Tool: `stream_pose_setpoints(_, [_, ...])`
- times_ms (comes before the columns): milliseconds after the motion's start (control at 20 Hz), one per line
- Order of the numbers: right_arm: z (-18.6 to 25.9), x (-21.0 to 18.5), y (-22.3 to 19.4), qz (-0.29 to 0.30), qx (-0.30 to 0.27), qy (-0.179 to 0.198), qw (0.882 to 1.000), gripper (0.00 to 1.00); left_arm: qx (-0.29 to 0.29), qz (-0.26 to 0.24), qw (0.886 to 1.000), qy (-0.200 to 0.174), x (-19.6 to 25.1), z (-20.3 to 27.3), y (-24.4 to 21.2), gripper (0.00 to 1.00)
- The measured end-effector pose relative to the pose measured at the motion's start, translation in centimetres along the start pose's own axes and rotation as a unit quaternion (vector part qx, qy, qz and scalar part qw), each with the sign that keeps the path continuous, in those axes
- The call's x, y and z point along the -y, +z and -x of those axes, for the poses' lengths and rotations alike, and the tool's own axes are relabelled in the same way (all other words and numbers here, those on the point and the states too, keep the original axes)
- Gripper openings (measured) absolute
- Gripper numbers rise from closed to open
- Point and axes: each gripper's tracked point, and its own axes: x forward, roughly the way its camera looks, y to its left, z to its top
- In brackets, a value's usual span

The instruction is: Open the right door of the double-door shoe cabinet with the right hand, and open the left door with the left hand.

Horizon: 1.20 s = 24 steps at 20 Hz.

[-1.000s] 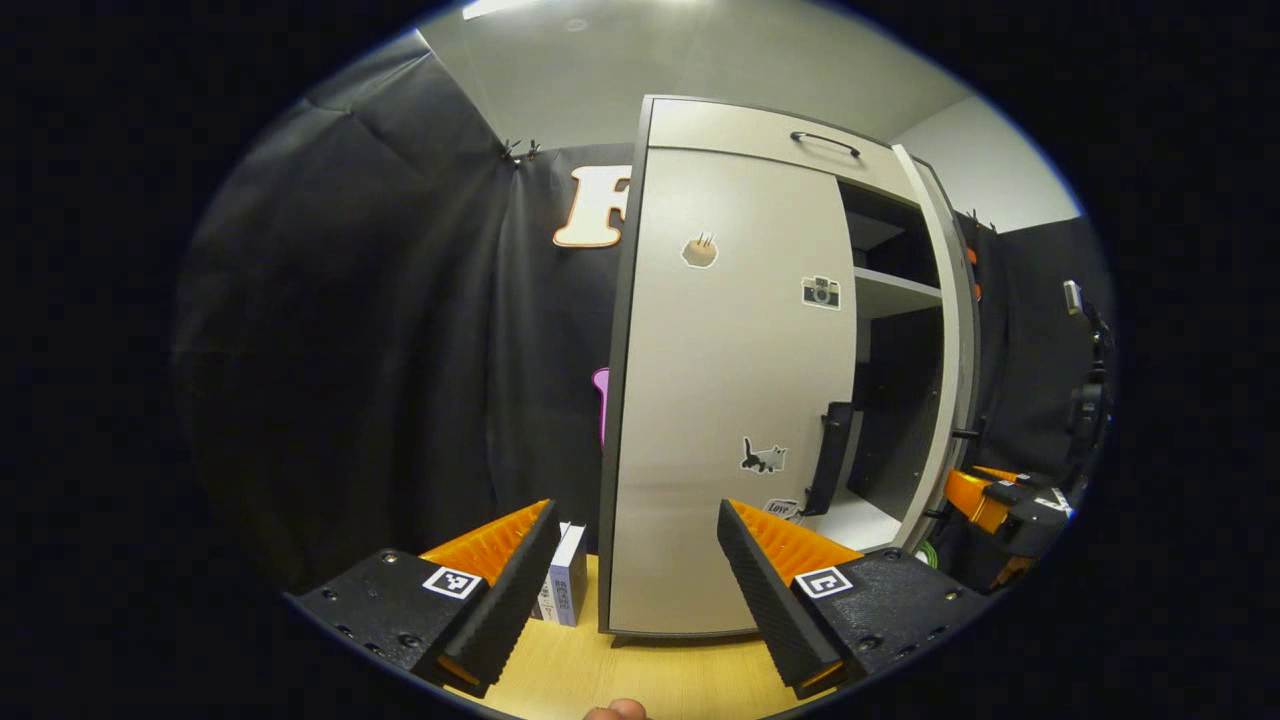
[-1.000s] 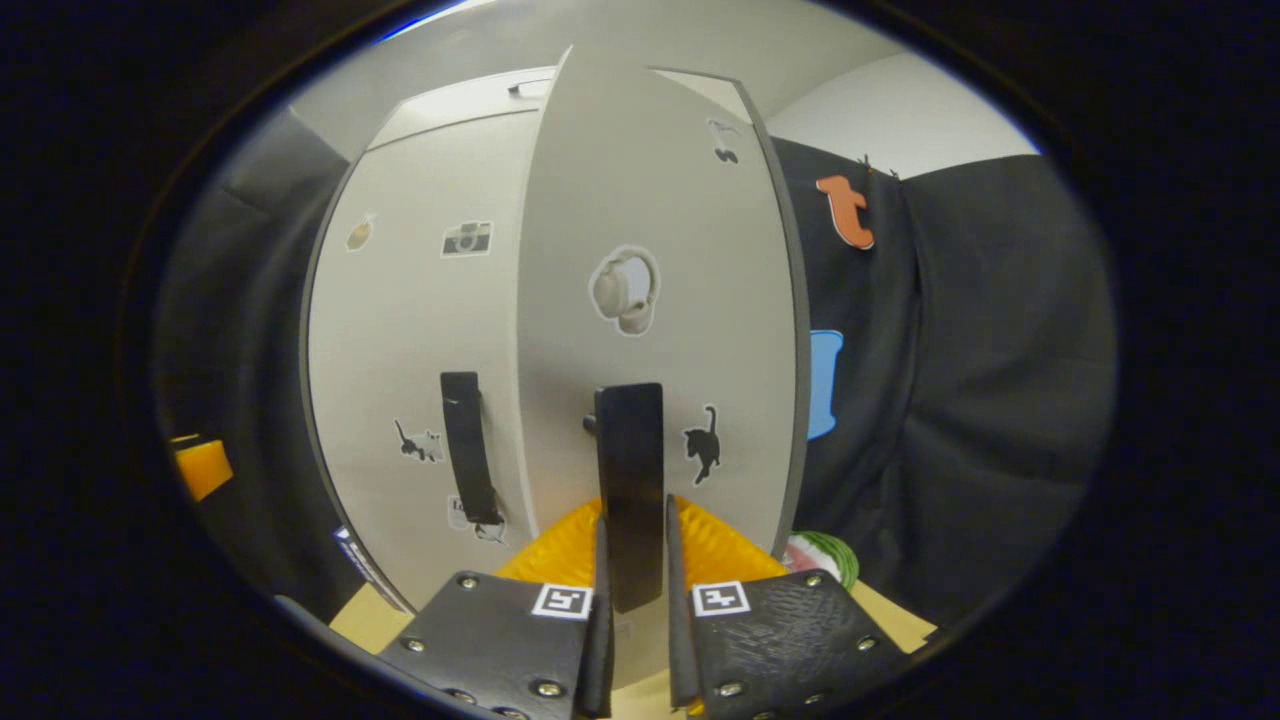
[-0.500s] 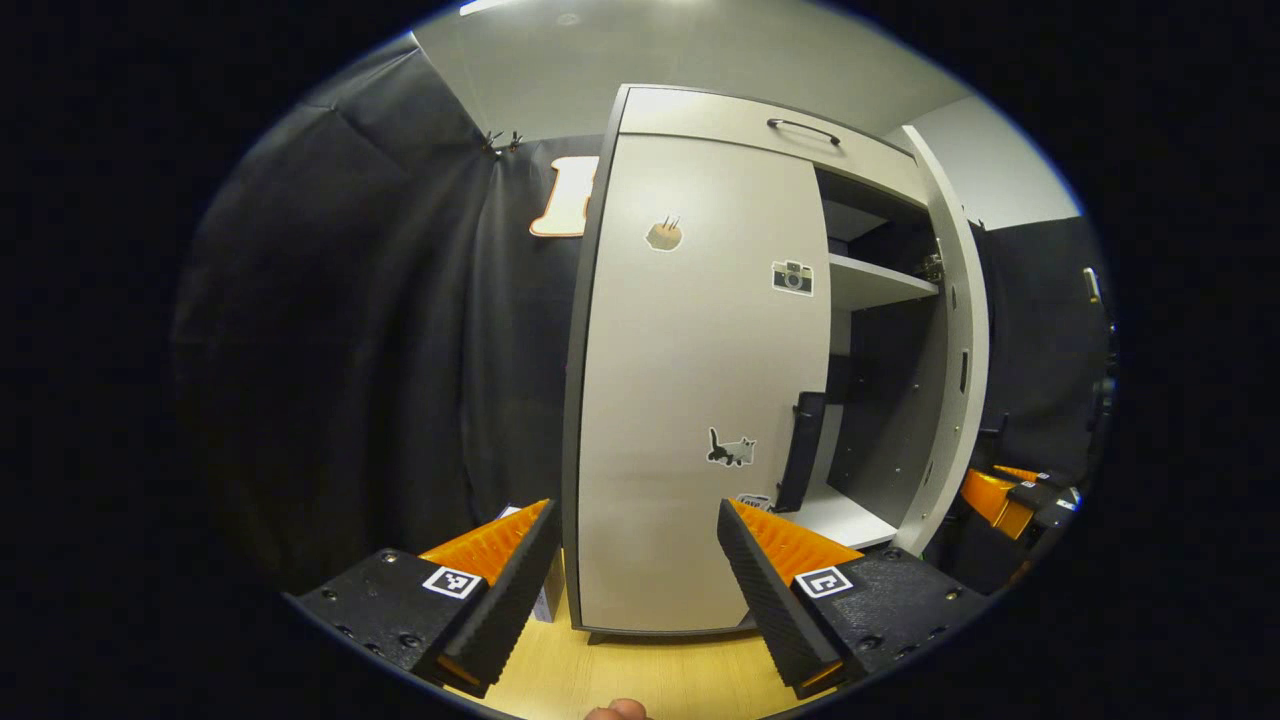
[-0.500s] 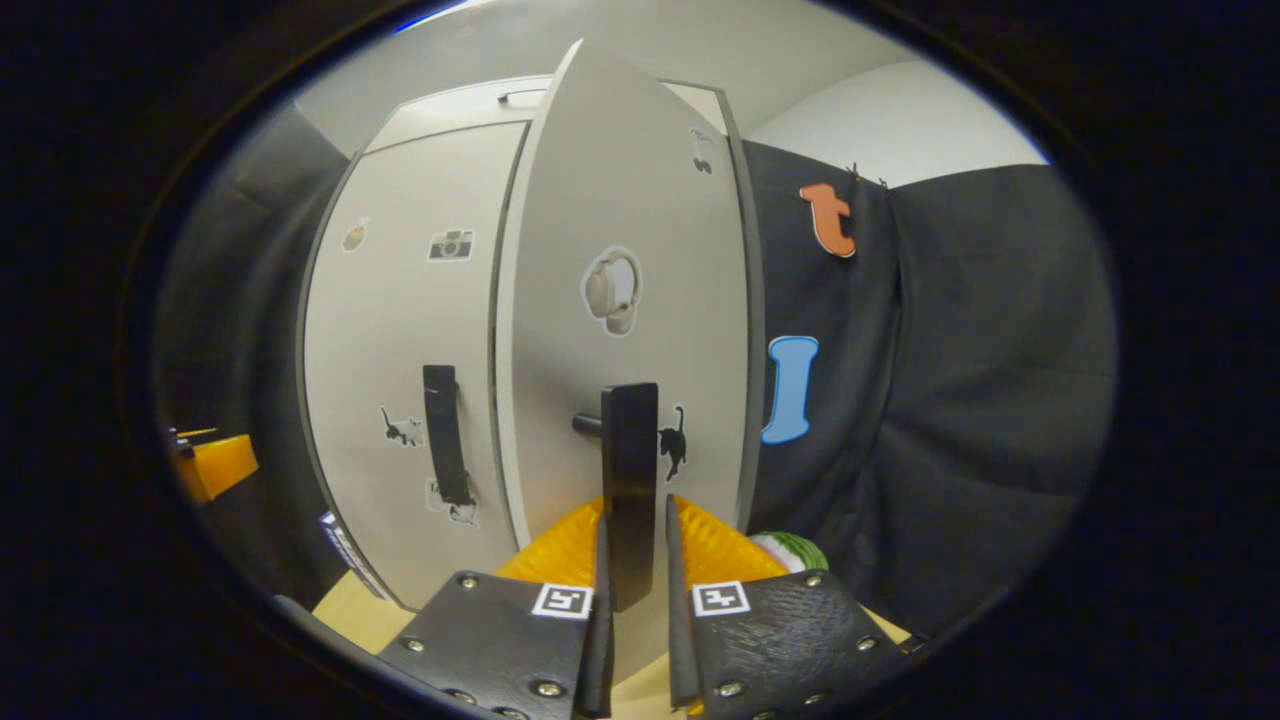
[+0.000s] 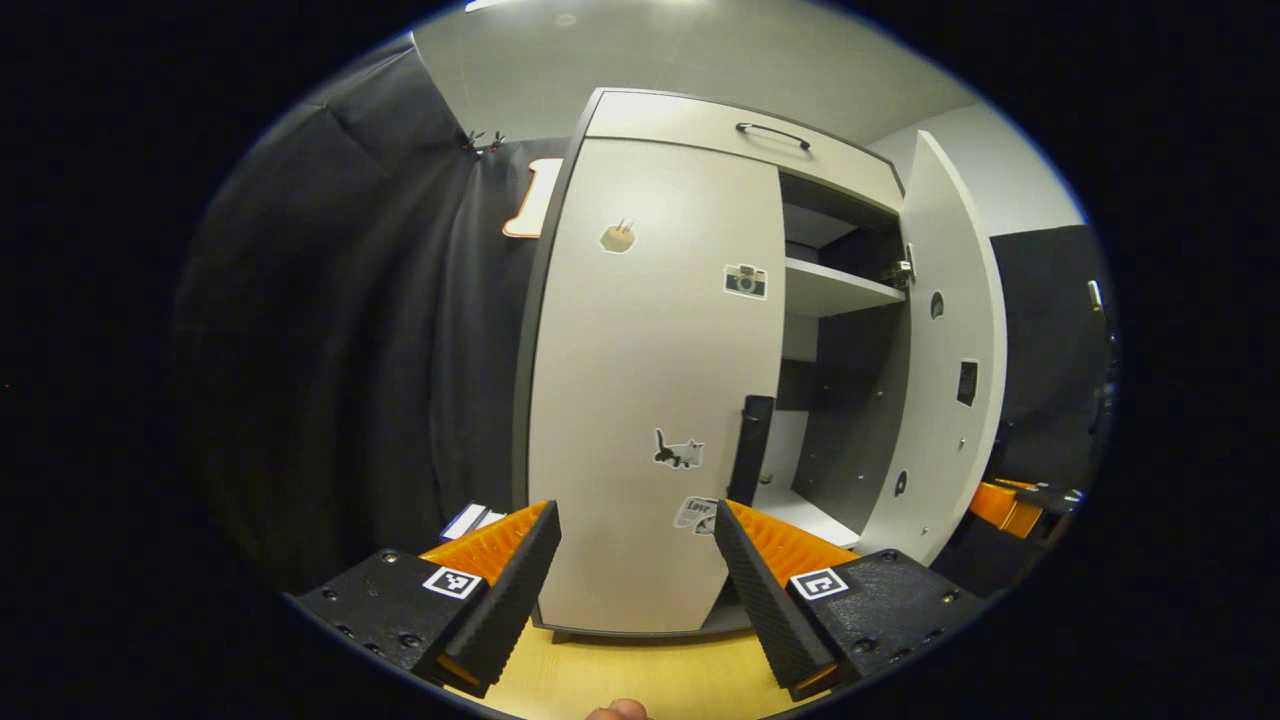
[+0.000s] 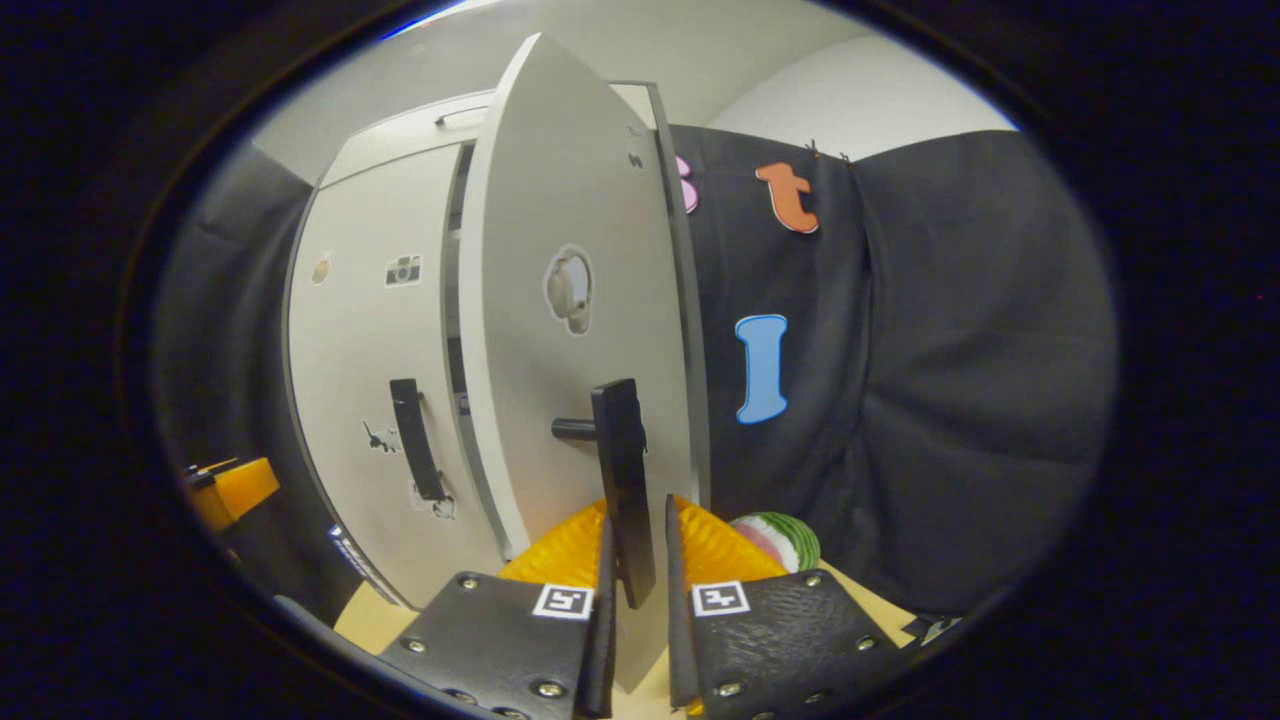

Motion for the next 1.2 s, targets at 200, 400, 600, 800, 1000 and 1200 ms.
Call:
stream_pose_setpoints(200, [0.2, 0.9, 0.2, 0.009, 0.003, -0.015, 1.000, 0.22, -0.008, -0.023, 1.000, -0.002, 0.9, 0.5, -0.4, 0.93])
stream_pose_setpoints(400, [0.6, 4.5, 0.5, 0.021, 0.009, -0.052, 0.998, 0.22, -0.011, -0.017, 1.000, 0.014, 0.7, 1.2, -0.7, 0.96])
stream_pose_setpoints(600, [-1.2, 8.3, 0.7, 0.011, 0.006, -0.064, 0.998, 0.06, -0.008, -0.010, 1.000, 0.020, 1.6, 0.8, -0.4, 0.96])
stream_pose_setpoints(800, [-0.2, 9.0, 0.6, 0.013, 0.002, -0.016, 1.000, 0.04, -0.008, -0.019, 1.000, 0.016, 3.8, -0.1, -0.4, 0.96])
stream_pose_setpoints(1000, [-0.9, 10.2, 0.6, 0.010, -0.007, 0.012, 1.000, 0.04, -0.003, -0.021, 1.000, 0.015, 5.5, -1.1, -0.5, 0.96])
stream_pose_setpoints(1200, [-1.5, 11.5, 0.8, 0.004, -0.006, 0.043, 0.999, 0.04, -0.005, -0.032, 0.999, 0.035, 5.6, -3.5, -0.5, 0.96])
